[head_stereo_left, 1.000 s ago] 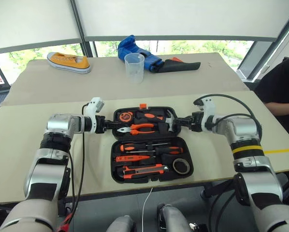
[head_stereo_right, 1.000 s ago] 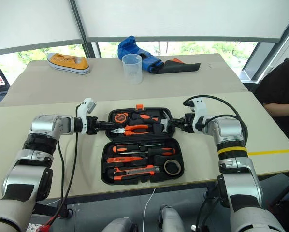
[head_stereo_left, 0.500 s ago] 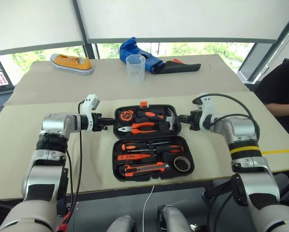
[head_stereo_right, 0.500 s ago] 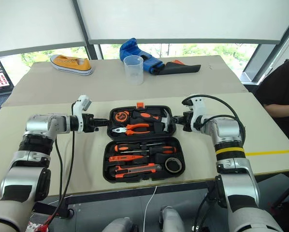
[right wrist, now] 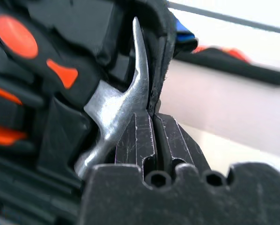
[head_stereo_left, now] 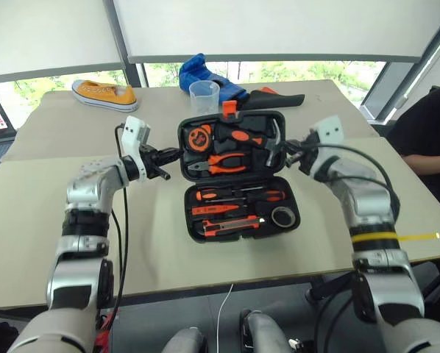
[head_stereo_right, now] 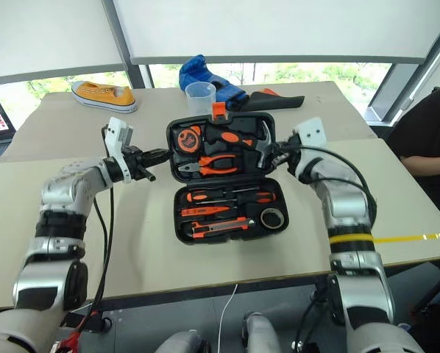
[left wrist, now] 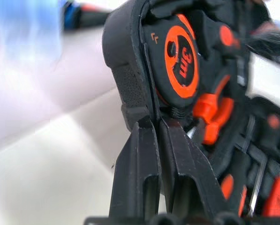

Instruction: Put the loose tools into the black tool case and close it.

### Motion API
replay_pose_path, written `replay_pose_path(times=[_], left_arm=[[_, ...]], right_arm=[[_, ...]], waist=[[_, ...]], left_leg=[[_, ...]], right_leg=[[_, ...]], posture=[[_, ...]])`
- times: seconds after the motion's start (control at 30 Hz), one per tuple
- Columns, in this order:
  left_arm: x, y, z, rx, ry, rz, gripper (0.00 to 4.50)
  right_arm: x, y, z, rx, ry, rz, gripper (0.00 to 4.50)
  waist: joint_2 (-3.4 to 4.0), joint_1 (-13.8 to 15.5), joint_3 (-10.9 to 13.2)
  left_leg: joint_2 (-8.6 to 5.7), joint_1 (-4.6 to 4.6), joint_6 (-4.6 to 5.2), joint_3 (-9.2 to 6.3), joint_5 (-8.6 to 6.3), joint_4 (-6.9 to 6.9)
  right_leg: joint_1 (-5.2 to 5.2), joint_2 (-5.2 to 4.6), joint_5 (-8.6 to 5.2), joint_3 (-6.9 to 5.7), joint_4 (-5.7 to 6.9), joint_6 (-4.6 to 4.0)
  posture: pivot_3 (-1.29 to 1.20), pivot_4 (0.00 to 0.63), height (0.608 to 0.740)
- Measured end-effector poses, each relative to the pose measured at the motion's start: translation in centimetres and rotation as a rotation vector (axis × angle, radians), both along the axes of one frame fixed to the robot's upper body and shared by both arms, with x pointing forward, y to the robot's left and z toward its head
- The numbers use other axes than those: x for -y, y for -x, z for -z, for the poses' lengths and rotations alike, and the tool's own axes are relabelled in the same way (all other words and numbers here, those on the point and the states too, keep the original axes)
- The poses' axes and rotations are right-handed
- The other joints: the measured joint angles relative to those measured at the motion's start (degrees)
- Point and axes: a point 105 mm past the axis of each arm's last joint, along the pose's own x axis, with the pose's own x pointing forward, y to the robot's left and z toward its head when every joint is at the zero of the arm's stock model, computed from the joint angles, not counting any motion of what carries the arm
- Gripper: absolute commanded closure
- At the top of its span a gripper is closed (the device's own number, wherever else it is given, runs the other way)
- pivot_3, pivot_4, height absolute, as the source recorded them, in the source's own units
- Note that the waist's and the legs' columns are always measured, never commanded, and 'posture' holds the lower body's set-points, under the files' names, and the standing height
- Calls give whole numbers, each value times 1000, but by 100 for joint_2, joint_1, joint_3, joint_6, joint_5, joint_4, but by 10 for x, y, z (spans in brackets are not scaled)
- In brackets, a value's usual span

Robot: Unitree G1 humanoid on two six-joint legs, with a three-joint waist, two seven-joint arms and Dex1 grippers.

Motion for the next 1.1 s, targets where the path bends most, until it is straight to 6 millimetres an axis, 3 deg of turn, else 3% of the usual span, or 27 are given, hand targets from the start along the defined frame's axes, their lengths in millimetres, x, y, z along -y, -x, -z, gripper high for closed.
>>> replay_pose_path(times=[0.23, 0.3, 0.33, 0.4, 0.47, 0.5, 0.6, 0.67, 0.73, 0.77, 0.8, 0.83, 0.93, 1.0, 1.1], left_arm=[[8, 37, 18, 182, -128, 50, 4474], [5, 50, 26, 193, -153, 45, 4474], [3, 55, 27, 191, -156, 43, 3783], [-1, 65, 37, 131, -164, 52, 3185], [-16, 79, 47, 18, -164, 44, 2461], [-29, 86, 45, -28, -172, 31, 2046], [-73, 108, 33, -162, -249, 21, 2046], [-95, 116, 28, -231, -303, 33, 2046], [-96, 105, 28, -218, -299, 48, 2046], [-94, 94, 28, -194, -295, 39, 2269], [-89, 76, 25, -152, -290, 24, 2540], [-82, 61, 24, -120, -280, 15, 2765], [-48, 32, 21, -48, -278, 77, 3739], [-26, 21, 26, -20, -307, 137, 4416], [5, 3, 36, 17, -370, 216, 4469]], right_arm=[[8, 41, 21, 125, 110, -48, 4441], [12, 61, 29, 125, 168, -89, 4441], [12, 68, 31, 118, 185, -111, 3778], [13, 83, 39, 56, 183, -171, 3228], [21, 104, 44, -67, 185, -236, 2585], [33, 115, 44, -140, 202, -259, 2563], [55, 155, 35, -297, 308, -375, 2563], [59, 176, 39, -391, 360, -449, 2563], [52, 183, 48, -416, 342, -489, 2563], [47, 184, 52, -423, 332, -506, 3078], [40, 185, 57, -427, 321, -527, 3196], [33, 186, 61, -428, 318, -549, 3647], [18, 184, 66, -411, 332, -581, 4486], [9, 181, 69, -402, 352, -601, 4500], [-4, 177, 79, -397, 396, -634, 4500]], waist=[[6, 52, -6], [13, 61, -16], [12, 61, -18], [13, 49, -17], [20, 36, -3], [17, 44, 8], [20, 57, 11], [18, 61, 9], [25, 105, 16], [22, 156, 18], [16, 216, 22], [10, 264, 22], [-4, 332, 16], [-5, 333, 15], [-8, 292, 13]], left_leg=[[2, 58, 0, 3, 0, -36], [4, 71, 0, 3, 0, -44], [6, 86, 0, 5, -1, -50], [11, 116, 0, 11, -1, -59], [16, 115, 3, 14, -2, -62], [18, 114, 3, 12, -2, -63], [27, 127, 5, 10, -3, -75], [40, 179, 16, 9, -10, -85], [37, 220, 76, 9, -47, -88], [30, 223, 82, 11, -50, -84], [26, 218, 80, 12, -48, -79], [20, 217, 51, 14, -33, -75], [16, 208, 26, 16, -18, -68], [15, 204, 25, 15, -18, -67], [14, 155, 25, 13, -18, -68]], right_leg=[[43, 5, -1, 9, -42, 0], [53, 5, -1, 15, -41, 0], [71, 9, -2, 16, -43, 1], [100, 13, -4, 21, -48, 2], [102, 15, -6, 26, -46, 5], [102, 18, -7, 23, -46, 6], [110, 29, -17, 19, -45, 1], [168, 42, -53, 7, -54, 48], [224, 18, -71, 8, -64, 76], [231, 12, -74, 6, -64, 83], [233, 8, -67, 7, -68, 93], [233, 8, -63, 5, -66, 95], [221, 1, -45, 12, -63, 69], [208, 4, -32, 11, -59, 44], [161, 6, -31, 4, -53, 35]], posture=[[0, 150, 724], [0, 150, 724], [0, 150, 724], [0, 150, 724], [0, 150, 724], [0, 150, 724], [0, 150, 724], [0, 150, 724], [0, 150, 724], [0, 150, 724], [0, 150, 724], [0, 150, 724], [0, 150, 724], [0, 150, 724], [0, 150, 724]])
